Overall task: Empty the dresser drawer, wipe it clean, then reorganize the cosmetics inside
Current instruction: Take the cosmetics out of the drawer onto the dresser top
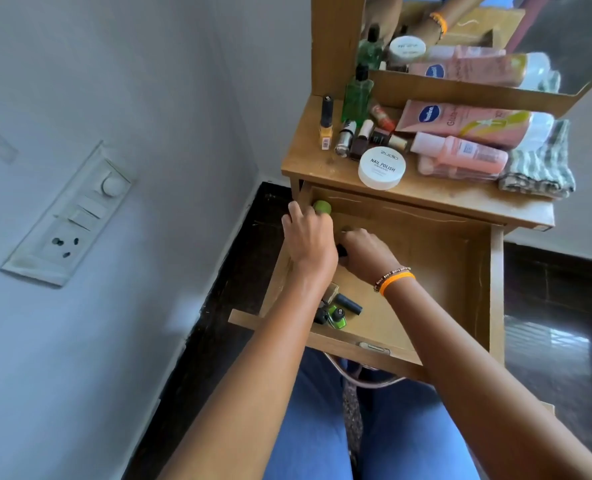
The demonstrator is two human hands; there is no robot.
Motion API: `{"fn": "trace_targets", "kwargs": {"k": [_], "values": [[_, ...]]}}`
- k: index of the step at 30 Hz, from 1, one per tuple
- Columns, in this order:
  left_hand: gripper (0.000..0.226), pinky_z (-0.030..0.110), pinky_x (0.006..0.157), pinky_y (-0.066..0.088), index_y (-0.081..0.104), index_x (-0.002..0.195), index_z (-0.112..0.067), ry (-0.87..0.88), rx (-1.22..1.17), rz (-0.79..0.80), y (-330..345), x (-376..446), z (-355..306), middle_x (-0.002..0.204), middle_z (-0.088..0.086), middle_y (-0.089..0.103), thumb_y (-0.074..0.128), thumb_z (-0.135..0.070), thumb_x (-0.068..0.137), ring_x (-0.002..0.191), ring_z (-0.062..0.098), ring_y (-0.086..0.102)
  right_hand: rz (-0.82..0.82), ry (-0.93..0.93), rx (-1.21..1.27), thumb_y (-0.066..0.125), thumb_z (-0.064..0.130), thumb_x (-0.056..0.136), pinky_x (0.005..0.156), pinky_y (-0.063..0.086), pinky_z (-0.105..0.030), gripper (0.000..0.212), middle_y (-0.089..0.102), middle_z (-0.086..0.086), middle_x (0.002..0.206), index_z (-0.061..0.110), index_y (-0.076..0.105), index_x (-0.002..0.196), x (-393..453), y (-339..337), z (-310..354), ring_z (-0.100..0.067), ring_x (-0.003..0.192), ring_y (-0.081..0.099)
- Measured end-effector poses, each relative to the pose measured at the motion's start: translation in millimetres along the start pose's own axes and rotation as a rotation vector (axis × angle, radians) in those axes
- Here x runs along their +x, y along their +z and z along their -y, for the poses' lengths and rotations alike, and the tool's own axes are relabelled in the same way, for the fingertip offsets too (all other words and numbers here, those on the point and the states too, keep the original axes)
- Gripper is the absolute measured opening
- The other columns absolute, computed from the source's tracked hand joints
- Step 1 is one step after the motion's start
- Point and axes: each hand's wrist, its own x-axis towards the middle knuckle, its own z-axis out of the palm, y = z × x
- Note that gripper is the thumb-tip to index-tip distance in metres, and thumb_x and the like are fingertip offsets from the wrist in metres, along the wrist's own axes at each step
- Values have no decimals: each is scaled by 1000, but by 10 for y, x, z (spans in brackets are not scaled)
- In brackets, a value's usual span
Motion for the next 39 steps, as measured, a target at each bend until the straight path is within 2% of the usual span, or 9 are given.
{"fn": "trace_targets", "kwargs": {"k": [7, 11, 16, 21, 25, 29, 32, 35, 39], "values": [[19, 33, 92, 35, 64, 104, -15, 47, 339, 129, 206, -52, -63, 108, 3, 65, 62, -25, 88, 124, 26, 39, -95, 192, 9, 60, 15, 84, 88, 47, -36, 28, 61, -14, 112, 8, 61, 111, -283, -57, -432, -34, 108, 54], [14, 33, 92, 34, 64, 97, -16, 46, 337, 97, 236, -54, -82, 99, 4, 68, 64, -25, 85, 121, 25, 41, -208, 242, 184, 62, 18, 85, 83, 43, -33, 27, 62, -12, 108, 10, 63, 111, -520, -193, -519, -32, 105, 54], [11, 38, 91, 31, 67, 87, -10, -61, -20, -38, 89, -49, 6, 92, 9, 70, 64, -20, 83, 109, 28, 46, -318, 189, 334, 63, 20, 86, 75, 33, -24, 27, 63, -8, 101, 14, 64, 111, -616, -298, -451, -26, 95, 55], [25, 28, 61, 39, 70, 101, -15, -138, -465, -94, -161, -54, 181, 90, 2, 71, 70, -24, 77, 91, 20, 57, -461, 127, 562, 65, 14, 83, 76, 34, -15, 24, 61, -3, 101, 14, 66, 107, -638, -426, -246, -13, 85, 51], [27, 28, 73, 54, 70, 99, -18, -220, -868, -153, -369, -47, 306, 90, -4, 71, 74, -22, 73, 85, 12, 66, -566, 94, 796, 70, 14, 79, 68, 39, -9, 17, 55, 1, 90, 16, 64, 95, -593, -549, -88, -6, 74, 52], [34, 9, 72, 48, 67, 111, -11, -187, -1159, -277, -651, 70, 330, 102, -4, 67, 72, -15, 78, 92, 7, 62, -665, 76, 907, 66, 23, 84, 67, 48, -19, 20, 58, 0, 92, 14, 62, 102, -432, -760, 93, -11, 74, 56], [39, 16, 83, 51, 61, 120, -11, -135, -1169, -321, -789, 237, 291, 119, 1, 63, 70, -16, 83, 105, 10, 59, -688, 36, 864, 58, 26, 90, 62, 52, -22, 24, 61, 0, 94, 16, 56, 112, -236, -932, 224, -17, 65, 59], [39, 26, 89, 51, 60, 121, -10, -87, -1115, -361, -820, 400, 266, 122, 4, 62, 69, -17, 84, 109, 11, 56, -725, 28, 723, 60, 29, 88, 72, 55, -40, 31, 65, -6, 92, 11, 55, 113, -6, -1031, 286, -27, 75, 64], [39, 19, 90, 45, 61, 120, -7, -43, -1082, -378, -789, 593, 200, 122, 6, 63, 69, -13, 83, 111, 12, 55, -699, 22, 564, 62, 31, 87, 77, 48, -35, 33, 66, -12, 102, 10, 57, 112, 238, -1042, 272, -29, 94, 61]]}}
